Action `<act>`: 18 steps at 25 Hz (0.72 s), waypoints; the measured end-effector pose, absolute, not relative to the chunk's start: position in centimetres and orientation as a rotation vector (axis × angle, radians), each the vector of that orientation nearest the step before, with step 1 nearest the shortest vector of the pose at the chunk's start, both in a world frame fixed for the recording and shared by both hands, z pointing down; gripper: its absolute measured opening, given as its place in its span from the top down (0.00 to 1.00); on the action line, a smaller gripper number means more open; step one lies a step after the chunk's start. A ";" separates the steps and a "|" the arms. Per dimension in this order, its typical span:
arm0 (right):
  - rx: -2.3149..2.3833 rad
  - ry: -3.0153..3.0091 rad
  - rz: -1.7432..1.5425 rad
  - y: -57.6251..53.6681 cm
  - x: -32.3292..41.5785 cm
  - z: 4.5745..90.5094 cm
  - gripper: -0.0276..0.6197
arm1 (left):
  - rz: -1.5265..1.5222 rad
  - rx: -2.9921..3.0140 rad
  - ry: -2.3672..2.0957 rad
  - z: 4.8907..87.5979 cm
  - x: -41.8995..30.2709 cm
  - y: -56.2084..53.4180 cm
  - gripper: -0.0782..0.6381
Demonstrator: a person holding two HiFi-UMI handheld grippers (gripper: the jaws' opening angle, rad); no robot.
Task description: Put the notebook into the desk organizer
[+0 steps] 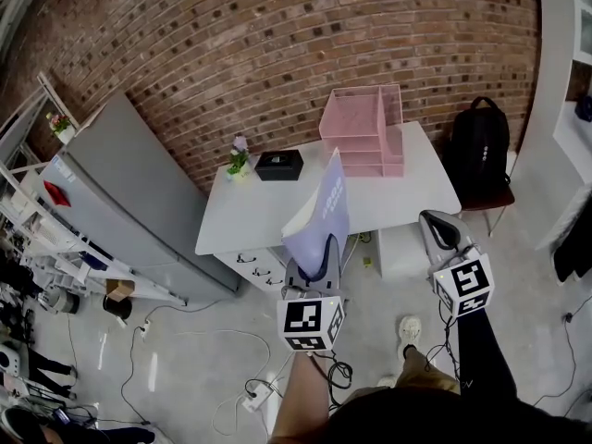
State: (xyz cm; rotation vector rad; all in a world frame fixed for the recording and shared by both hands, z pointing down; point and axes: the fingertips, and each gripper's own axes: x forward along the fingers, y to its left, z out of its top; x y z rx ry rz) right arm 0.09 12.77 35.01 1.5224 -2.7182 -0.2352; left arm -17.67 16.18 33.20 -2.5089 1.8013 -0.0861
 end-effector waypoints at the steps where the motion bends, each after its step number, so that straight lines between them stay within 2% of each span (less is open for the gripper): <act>1: 1.525 -2.723 -0.237 12.2 0.2 34.9 0.96 | -0.086 -2.507 1.802 33.2 -17.6 15.7 0.84; 18: 1.516 -2.755 -0.242 -3.1 2.0 35.3 0.96 | -0.106 -2.483 1.846 34.2 -15.9 0.9 0.84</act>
